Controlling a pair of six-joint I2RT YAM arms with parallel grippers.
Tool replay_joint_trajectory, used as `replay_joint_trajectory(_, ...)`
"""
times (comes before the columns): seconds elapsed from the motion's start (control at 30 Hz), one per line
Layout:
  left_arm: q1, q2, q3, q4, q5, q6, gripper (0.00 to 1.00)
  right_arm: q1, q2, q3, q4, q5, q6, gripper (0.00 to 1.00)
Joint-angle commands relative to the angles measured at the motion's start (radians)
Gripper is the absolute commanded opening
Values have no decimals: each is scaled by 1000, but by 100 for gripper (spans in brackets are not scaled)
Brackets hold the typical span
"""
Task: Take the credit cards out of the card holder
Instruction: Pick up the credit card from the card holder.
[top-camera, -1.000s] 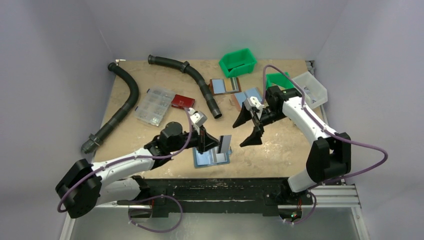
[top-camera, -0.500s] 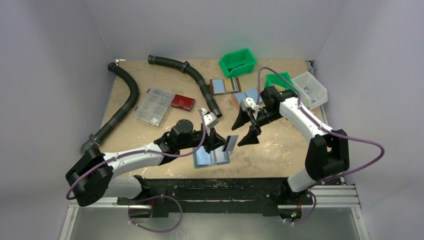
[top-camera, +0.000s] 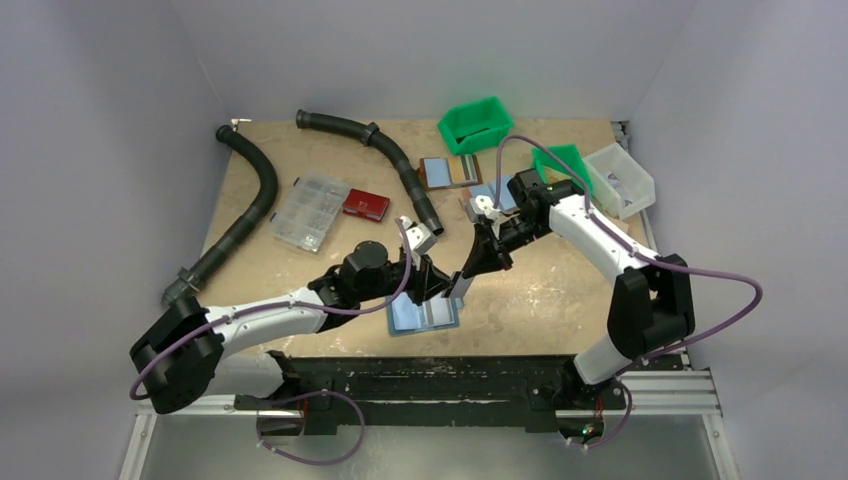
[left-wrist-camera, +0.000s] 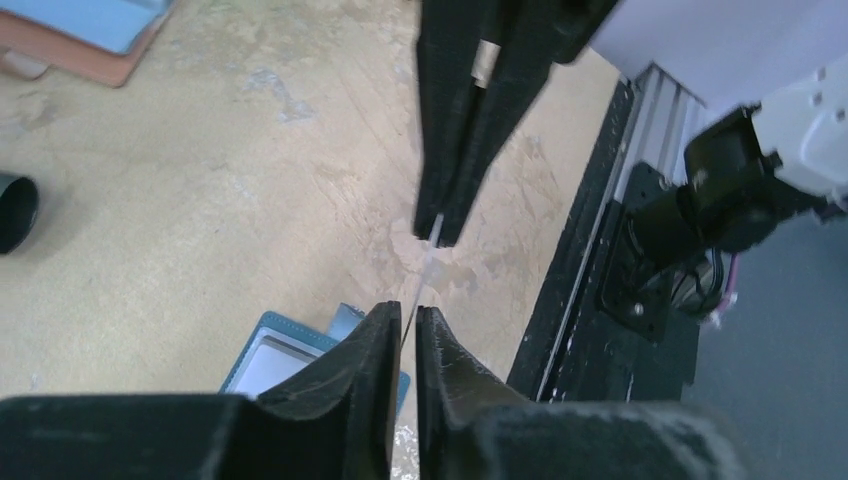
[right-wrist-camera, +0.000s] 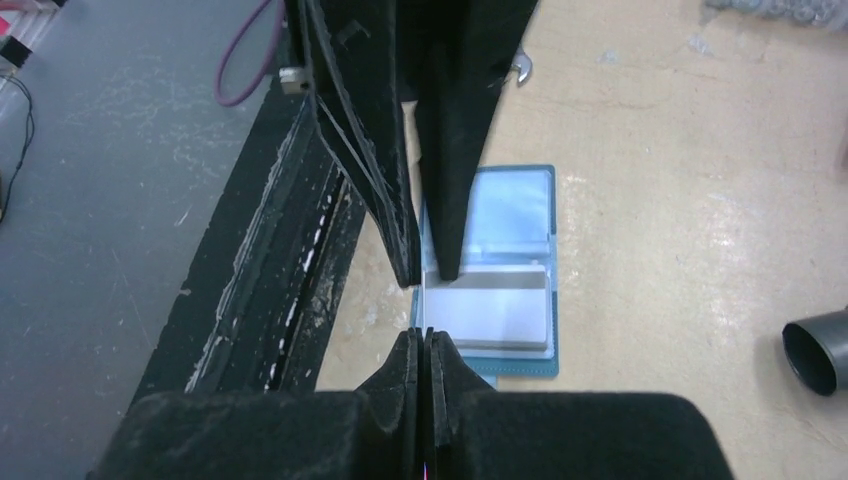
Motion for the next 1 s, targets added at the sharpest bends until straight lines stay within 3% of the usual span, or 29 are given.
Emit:
replay_joint_trajectory(0.0,14,-83,-15,6,-187,-127,29,-4,-3,69,-51,36,0,0)
replay_joint_trajectory(0.17,66,-236,-174,56,-302,-465,80,-42,-59,63,63,91,151,0)
replay_joint_trajectory(0.23,89,-288,-236,95,-311,-610,95,-45,-100,45,147,134,232,0)
replay_joint_trajectory(0.43,105,-251,-359,411,-243,-1008,96,-48,-213,-9,361,261,406,0)
replay_joint_trajectory(0.6,86,-86,-347,513,-272,-1347,92,-49,-252,-44,417,278,434,0)
replay_joint_trajectory(0.67,67,-33,-306,507,-277,-1415,91,-48,-253,-53,420,266,428,0)
replay_joint_trajectory(0.83,58,31,-146,255,-277,-1512,88,-48,-258,-78,422,241,397,0)
replay_joint_trajectory(0.97,57,53,-128,267,-307,-1573,87,-48,-262,-97,410,207,347,0)
